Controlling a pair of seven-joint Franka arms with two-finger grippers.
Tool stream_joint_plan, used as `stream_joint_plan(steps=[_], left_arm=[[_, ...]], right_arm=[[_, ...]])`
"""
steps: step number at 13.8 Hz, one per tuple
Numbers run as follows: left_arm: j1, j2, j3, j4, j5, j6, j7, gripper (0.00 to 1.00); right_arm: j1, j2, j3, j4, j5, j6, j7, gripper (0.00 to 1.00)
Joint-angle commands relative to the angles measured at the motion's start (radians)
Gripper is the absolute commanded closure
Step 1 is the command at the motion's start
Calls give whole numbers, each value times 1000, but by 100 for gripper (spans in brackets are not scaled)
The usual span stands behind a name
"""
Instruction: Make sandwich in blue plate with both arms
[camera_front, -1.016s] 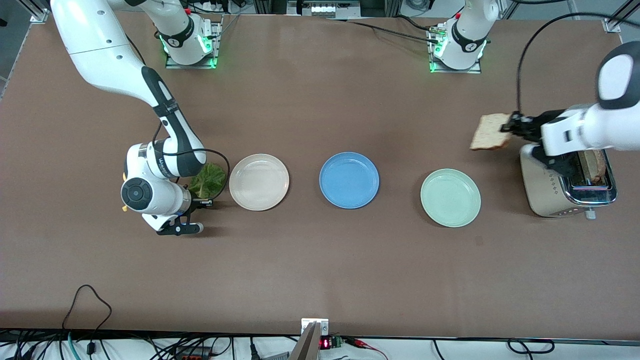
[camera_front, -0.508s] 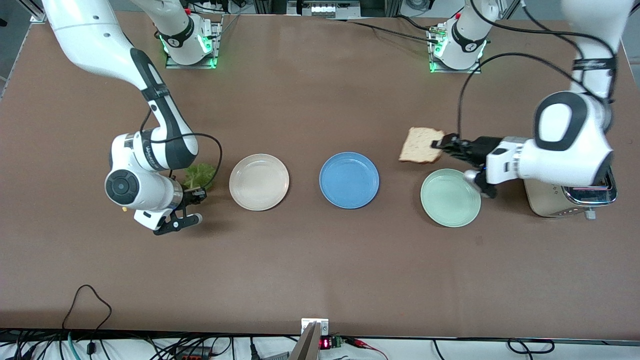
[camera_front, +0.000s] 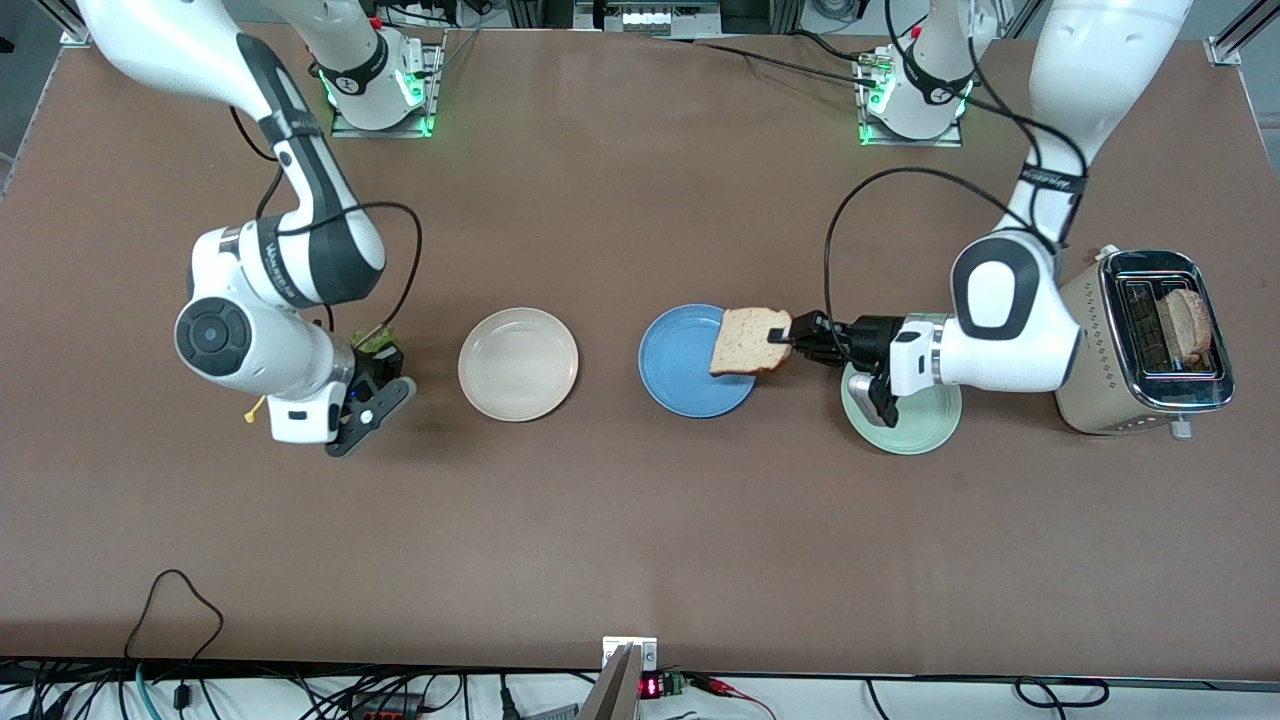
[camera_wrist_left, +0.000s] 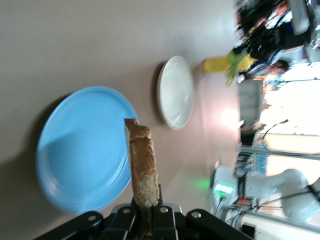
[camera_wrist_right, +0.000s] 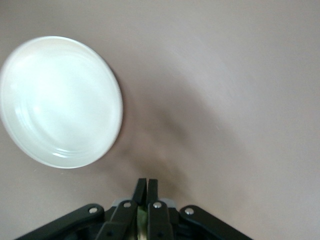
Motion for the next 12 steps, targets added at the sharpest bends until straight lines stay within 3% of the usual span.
stream_joint_plan(steps=[1, 7, 12], left_arm=[[-8, 15, -53, -79, -171, 109, 166, 100], [-11, 107, -56, -81, -257, 116, 304, 100], [-22, 138, -75, -83, -297, 117, 315, 100]], right_arm=[[0, -19, 47, 26, 7, -15, -82, 100], [10, 1, 144, 98, 7, -9, -82, 100], [111, 45, 145, 172, 7, -12, -82, 100]])
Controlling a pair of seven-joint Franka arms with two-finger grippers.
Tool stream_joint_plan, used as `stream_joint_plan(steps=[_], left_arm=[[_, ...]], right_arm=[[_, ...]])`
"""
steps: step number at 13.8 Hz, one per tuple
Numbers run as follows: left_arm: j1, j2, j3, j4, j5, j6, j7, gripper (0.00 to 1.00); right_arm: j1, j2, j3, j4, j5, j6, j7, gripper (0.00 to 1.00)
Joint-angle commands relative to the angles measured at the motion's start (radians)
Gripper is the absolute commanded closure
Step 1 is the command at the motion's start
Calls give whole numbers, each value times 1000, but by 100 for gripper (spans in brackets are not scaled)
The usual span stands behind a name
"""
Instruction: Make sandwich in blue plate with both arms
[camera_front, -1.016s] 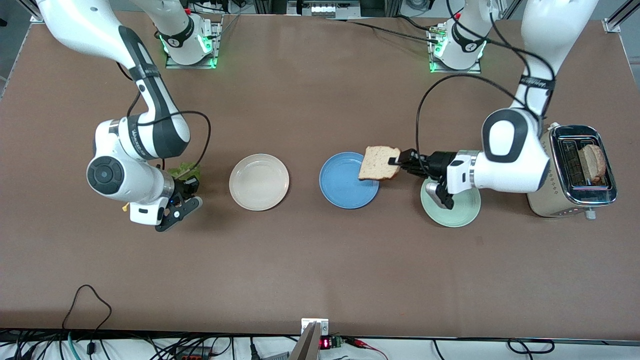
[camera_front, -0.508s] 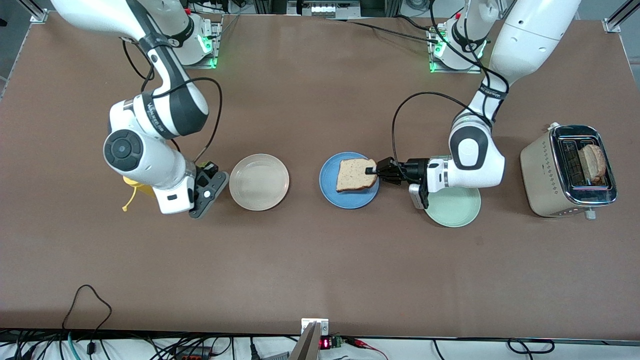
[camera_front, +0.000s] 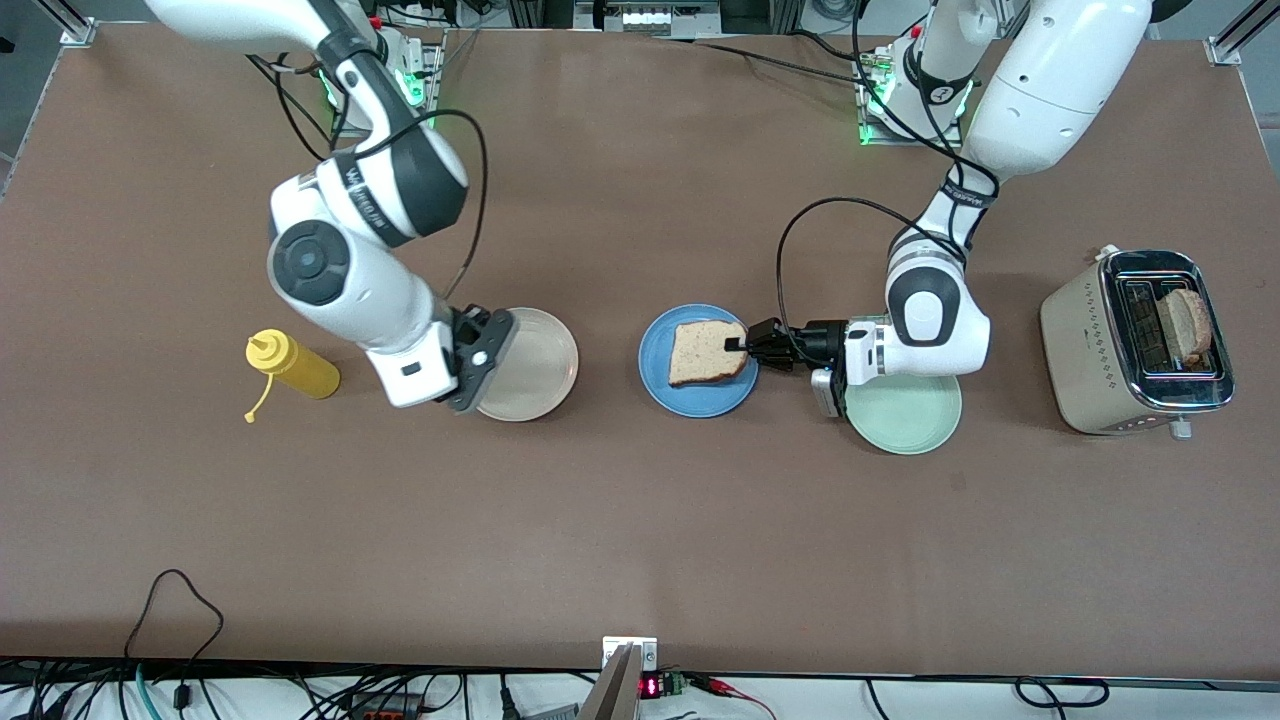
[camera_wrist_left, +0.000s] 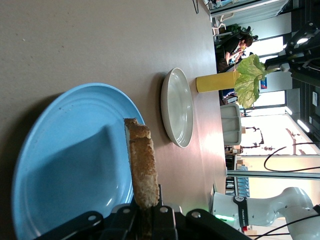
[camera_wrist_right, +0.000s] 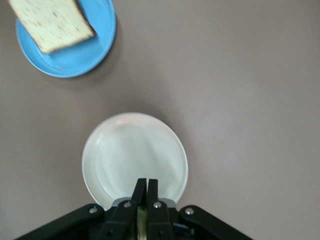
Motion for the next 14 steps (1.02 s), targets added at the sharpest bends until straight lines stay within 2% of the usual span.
stream_joint_plan(steps=[1, 3, 4, 5, 6, 7, 11, 14], left_arm=[[-16, 13, -11, -3, -57, 7, 41, 100], [-27, 17, -11, -3, -64, 30, 47, 100], [-27, 22, -11, -3, -64, 34, 47, 96], [-37, 37, -11, -1, -64, 34, 45, 80], [-54, 43, -11, 2, -66, 37, 44, 56], [-51, 44, -9, 2, -61, 47, 48, 1], [-39, -11, 6, -18, -25, 48, 44, 0], [-2, -73, 50, -21, 252, 41, 31, 0]], right_arm=[[37, 44, 2, 55, 9, -6, -8, 100], [56, 48, 3, 65, 35, 0, -3, 100], [65, 54, 3, 76, 67, 2, -3, 100], [74, 64, 3, 93, 82, 3, -2, 100], [86, 77, 3, 113, 84, 3, 0, 100], [100, 90, 3, 128, 84, 6, 1, 100], [145, 131, 3, 145, 86, 121, 64, 100], [198, 171, 3, 151, 87, 270, 156, 100]])
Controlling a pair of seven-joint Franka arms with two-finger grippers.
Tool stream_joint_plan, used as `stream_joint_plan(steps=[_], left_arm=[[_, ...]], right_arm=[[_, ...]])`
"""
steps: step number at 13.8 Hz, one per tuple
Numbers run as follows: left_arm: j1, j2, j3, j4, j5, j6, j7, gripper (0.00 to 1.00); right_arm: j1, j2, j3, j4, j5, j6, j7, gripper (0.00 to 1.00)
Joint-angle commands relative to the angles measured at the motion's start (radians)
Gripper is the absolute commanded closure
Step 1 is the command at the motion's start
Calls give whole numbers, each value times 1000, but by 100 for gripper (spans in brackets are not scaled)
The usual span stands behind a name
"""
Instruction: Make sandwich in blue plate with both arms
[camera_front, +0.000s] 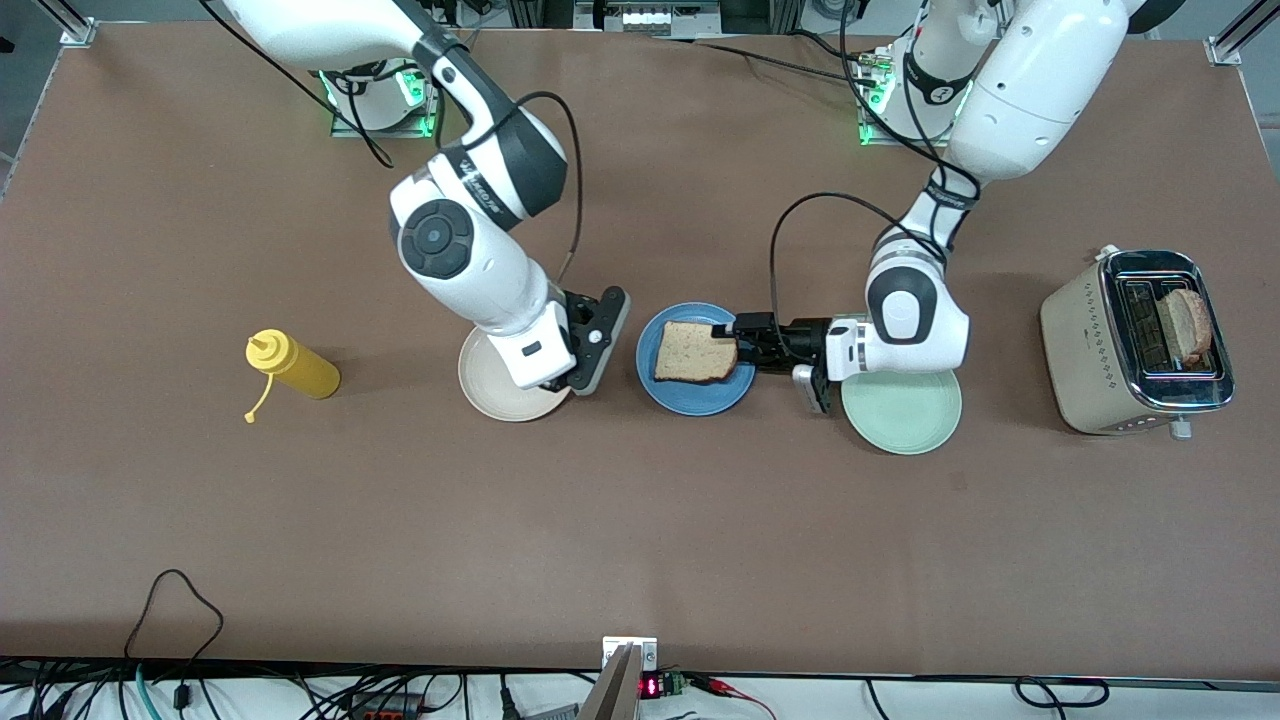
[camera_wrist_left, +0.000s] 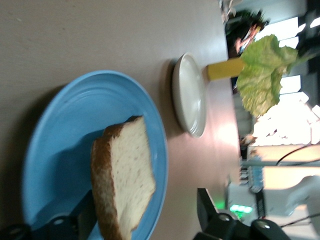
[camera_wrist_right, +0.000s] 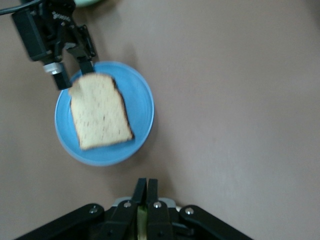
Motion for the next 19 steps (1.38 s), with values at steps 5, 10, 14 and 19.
stream_joint_plan(steps=[5, 10, 14, 19], left_arm=[[82, -150, 39, -16, 436, -68, -117, 0], [128, -225, 57, 42, 845, -212, -341, 0], [132, -301, 56, 108, 1137, -348, -575, 0], [118, -316, 36, 379, 1360, -623, -911, 0]], right_arm=[[123, 111, 0, 74, 10, 224, 191, 100], [189, 180, -1, 74, 8, 377, 270, 100], [223, 231, -4, 72, 1, 464, 288, 100], [220, 219, -19, 74, -9, 435, 285, 0]])
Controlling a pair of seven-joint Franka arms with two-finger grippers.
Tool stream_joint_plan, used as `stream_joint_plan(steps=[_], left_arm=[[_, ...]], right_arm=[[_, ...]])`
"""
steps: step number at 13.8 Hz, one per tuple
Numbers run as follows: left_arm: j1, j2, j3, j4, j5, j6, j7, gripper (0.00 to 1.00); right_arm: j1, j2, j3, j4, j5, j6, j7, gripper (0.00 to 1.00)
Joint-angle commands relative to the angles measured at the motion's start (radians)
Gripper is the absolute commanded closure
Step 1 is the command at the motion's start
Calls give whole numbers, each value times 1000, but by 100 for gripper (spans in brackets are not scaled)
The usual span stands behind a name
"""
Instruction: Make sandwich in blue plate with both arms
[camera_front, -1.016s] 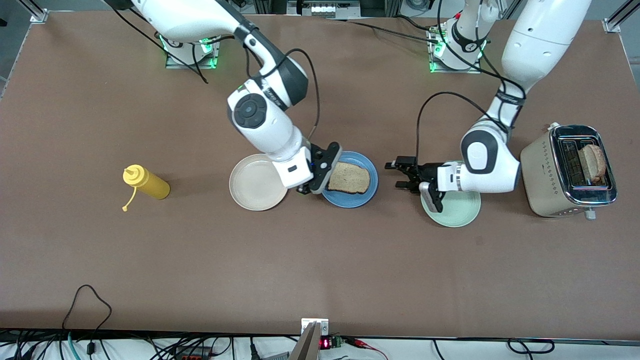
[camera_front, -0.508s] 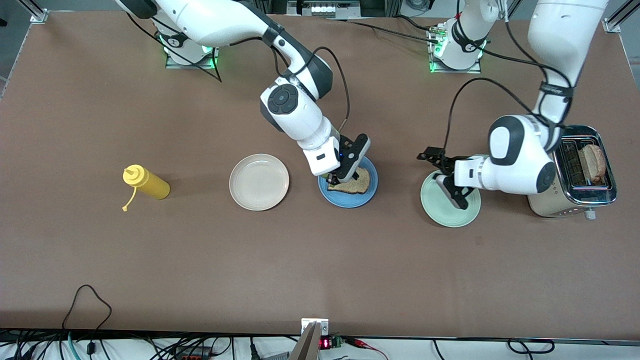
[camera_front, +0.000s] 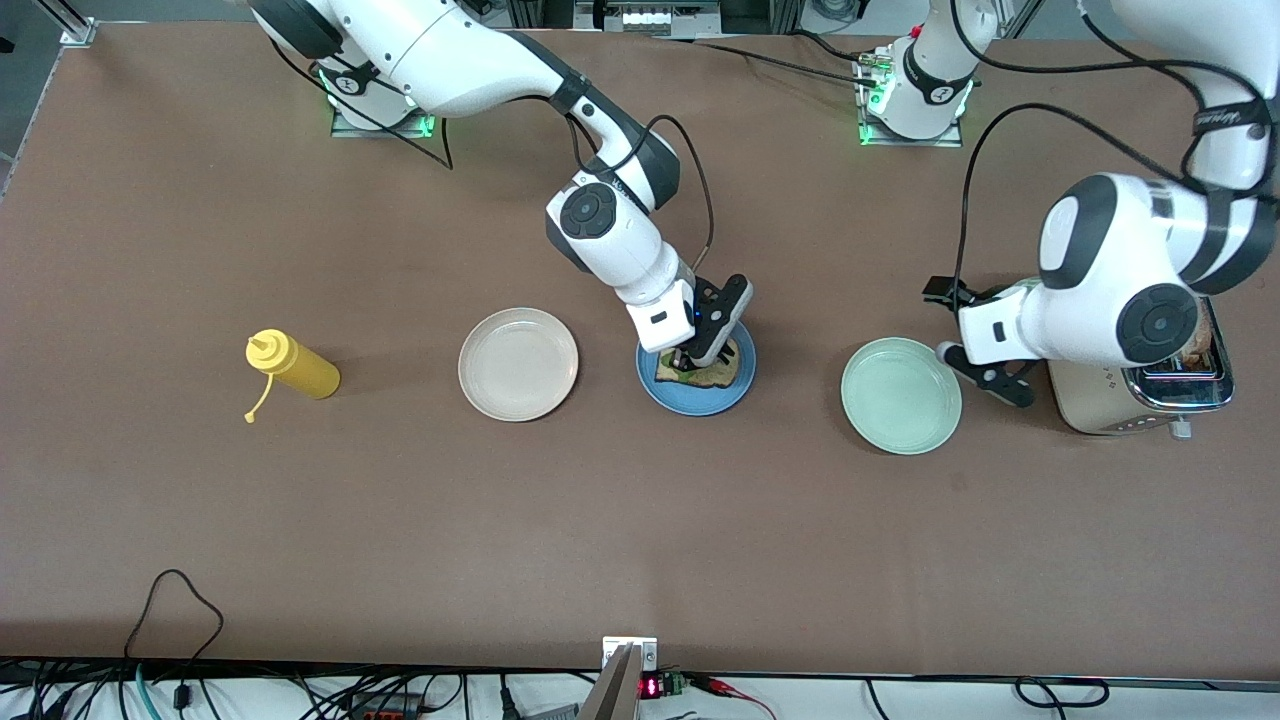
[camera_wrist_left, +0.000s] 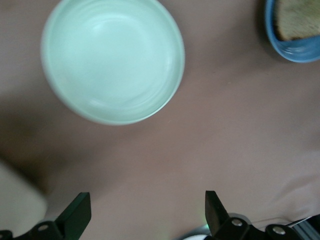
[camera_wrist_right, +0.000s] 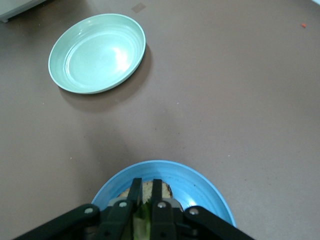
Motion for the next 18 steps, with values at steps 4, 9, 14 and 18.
stream_joint_plan(steps=[4, 9, 14, 18], left_arm=[[5, -9, 4, 298, 77, -125, -96, 0], [7, -55, 2, 303, 106, -116, -269, 0], [3, -153, -36, 207, 164, -49, -332, 0], [25, -278, -36, 15, 106, 88, -312, 0]], right_arm=[[-7, -66, -49, 48, -6, -252, 10, 0], [-2, -196, -165, 41, -8, -490, 29, 0], [-3, -310, -308, 39, -153, -764, 141, 0], [-42, -374, -429, 30, -151, -924, 121, 0]])
